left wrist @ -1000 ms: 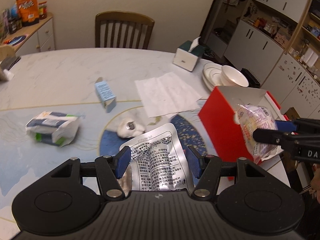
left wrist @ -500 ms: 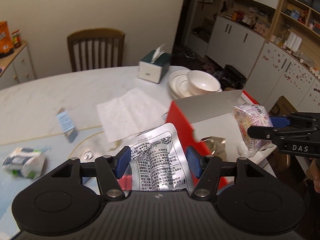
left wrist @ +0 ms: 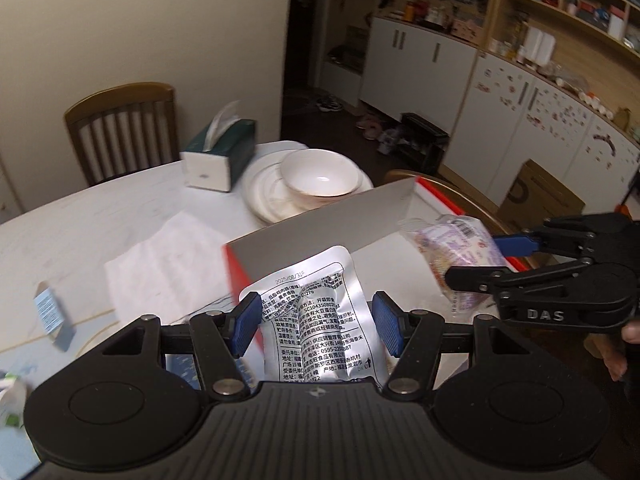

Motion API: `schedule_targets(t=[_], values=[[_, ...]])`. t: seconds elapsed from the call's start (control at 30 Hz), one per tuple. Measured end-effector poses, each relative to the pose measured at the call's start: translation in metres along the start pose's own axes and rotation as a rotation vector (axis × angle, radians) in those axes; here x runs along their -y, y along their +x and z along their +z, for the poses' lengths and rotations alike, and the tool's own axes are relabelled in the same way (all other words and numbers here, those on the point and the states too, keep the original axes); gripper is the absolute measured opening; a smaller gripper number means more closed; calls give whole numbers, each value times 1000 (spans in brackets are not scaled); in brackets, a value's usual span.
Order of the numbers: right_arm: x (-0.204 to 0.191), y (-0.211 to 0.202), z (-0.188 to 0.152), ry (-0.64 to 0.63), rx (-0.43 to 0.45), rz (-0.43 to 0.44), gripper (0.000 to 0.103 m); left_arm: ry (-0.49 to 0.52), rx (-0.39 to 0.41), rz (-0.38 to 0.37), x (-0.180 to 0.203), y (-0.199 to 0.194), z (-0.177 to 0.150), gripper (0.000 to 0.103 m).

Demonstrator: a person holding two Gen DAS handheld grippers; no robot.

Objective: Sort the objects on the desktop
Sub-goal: 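Carry the silver pouch and pink-printed bag over the red-and-white box with both tools, then release the pink-printed bag from the right tool while the left tool lowers the silver pouch into the box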

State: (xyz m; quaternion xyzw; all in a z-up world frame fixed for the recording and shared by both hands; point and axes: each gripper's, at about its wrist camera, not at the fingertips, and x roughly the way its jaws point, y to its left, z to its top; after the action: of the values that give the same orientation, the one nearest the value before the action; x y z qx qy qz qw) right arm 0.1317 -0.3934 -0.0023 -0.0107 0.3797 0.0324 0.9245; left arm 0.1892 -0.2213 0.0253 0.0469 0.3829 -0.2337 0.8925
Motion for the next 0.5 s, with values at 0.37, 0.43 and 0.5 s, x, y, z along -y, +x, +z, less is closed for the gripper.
schedule_targets(t=[0.37,0.43,0.5], values=[[25,25,-8,-32,-47,-13,47,73,-25,-17,29,42,18,60],[26,30,-9,-42,-54,-9,47,81,-28,-19,31,50,22,60],[27,36,-11,-63,-66,-6,47,100,-32,-9,33,59,25,60]])
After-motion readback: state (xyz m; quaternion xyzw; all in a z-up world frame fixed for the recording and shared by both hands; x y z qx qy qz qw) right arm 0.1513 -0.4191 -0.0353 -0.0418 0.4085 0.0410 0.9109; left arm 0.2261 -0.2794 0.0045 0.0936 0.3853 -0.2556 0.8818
